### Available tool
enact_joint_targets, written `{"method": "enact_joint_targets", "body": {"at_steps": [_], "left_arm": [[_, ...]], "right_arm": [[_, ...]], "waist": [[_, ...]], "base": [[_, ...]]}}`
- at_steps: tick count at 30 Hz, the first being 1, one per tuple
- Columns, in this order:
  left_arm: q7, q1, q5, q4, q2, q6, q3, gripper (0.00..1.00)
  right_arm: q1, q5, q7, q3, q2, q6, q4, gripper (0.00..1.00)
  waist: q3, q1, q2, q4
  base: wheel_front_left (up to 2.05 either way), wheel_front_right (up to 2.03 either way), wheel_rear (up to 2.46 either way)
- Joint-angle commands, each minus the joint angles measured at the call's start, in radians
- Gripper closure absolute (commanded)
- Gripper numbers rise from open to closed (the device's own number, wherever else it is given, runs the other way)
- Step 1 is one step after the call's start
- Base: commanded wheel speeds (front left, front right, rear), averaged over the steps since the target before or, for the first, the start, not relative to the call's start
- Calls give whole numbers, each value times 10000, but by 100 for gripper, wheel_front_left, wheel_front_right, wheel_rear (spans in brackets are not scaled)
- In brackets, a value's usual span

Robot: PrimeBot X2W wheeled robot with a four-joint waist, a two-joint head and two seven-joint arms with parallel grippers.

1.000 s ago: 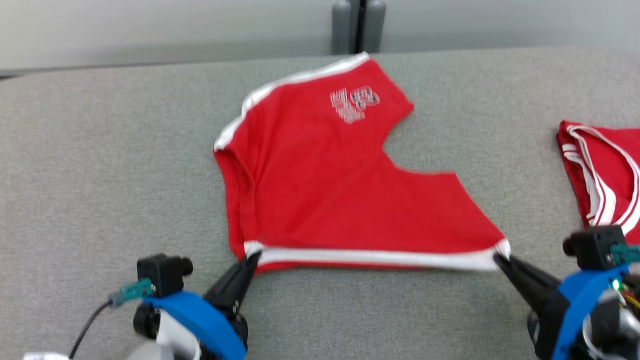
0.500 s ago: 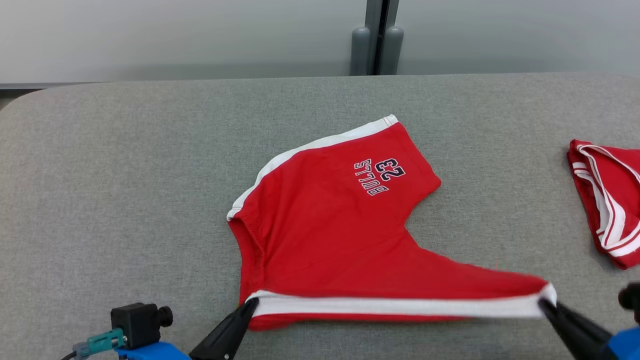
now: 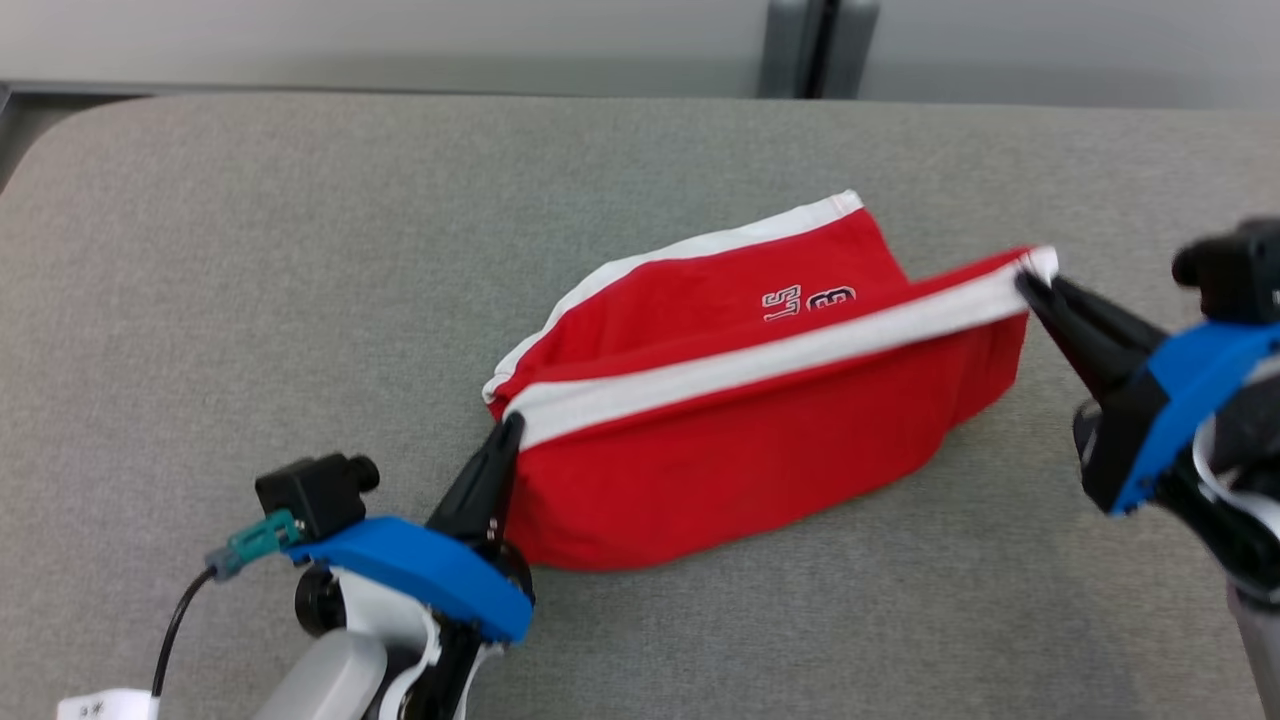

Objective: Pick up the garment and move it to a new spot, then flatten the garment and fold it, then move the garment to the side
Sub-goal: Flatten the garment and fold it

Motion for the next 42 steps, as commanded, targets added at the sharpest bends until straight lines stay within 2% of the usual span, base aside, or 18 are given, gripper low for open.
{"method": "enact_joint_targets", "body": {"at_steps": [1,6,10,19,20,21,22,23,30,33,38,42], "left_arm": [[-122,-435,97,290,-149,72,126,100],[-417,-1555,397,1385,-658,86,127,100],[-622,-2394,544,2343,-1165,-87,20,100],[-1161,-3648,552,4053,-1980,-464,5,100],[-1144,-3706,485,4190,-2026,-559,-12,100],[-1117,-3765,421,4295,-2074,-637,-31,91],[-1113,-3842,403,4401,-2112,-745,-73,38],[-1144,-3874,333,4474,-2158,-822,-81,0],[-1928,-3486,61,4643,-2328,-1325,118,0],[-2174,-3194,60,4479,-2159,-1641,216,0],[-2456,-2781,704,4278,-1723,-1709,452,0],[-2535,-2507,2049,3940,-1364,-1552,893,0]], "right_arm": [[-703,142,-277,235,-126,-2,559,100],[-2537,410,-877,1111,-355,-2,2517,100],[-3732,311,-1342,1540,-304,-2,4001,100],[-5267,81,-2221,2220,-110,-1,6478,100],[-5383,97,-2346,2272,-89,-1,6670,33],[-5466,106,-2452,2326,-80,-1,6833,0],[-5536,152,-2595,2385,-58,-1,6986,0],[-5584,198,-2709,2462,-57,-1,7114,0],[-5341,934,-3396,2870,-242,-1,7525,0],[-4991,1282,-3557,2911,-449,-1,7453,0],[-4434,1667,-3825,2664,-493,-1,7447,0],[-3940,1805,-4058,2318,-412,-1,7679,0]], "waist": [[388,-1,0,339],[986,-1,0,848],[1439,-1,0,1132],[2025,-1,0,1458],[2055,-1,0,1472],[2090,-1,0,1481],[2109,-1,0,1489],[2117,-1,0,1495],[1658,-1,0,1487],[1318,-1,0,1436],[938,-1,0,1364],[718,-1,0,1365]], "base": [[0,0,0],[0,0,0],[0,0,0],[0,0,0],[0,0,0],[0,0,0],[0,0,0],[0,0,0],[0,0,0],[0,0,0],[0,0,0],[0,0,0]]}}
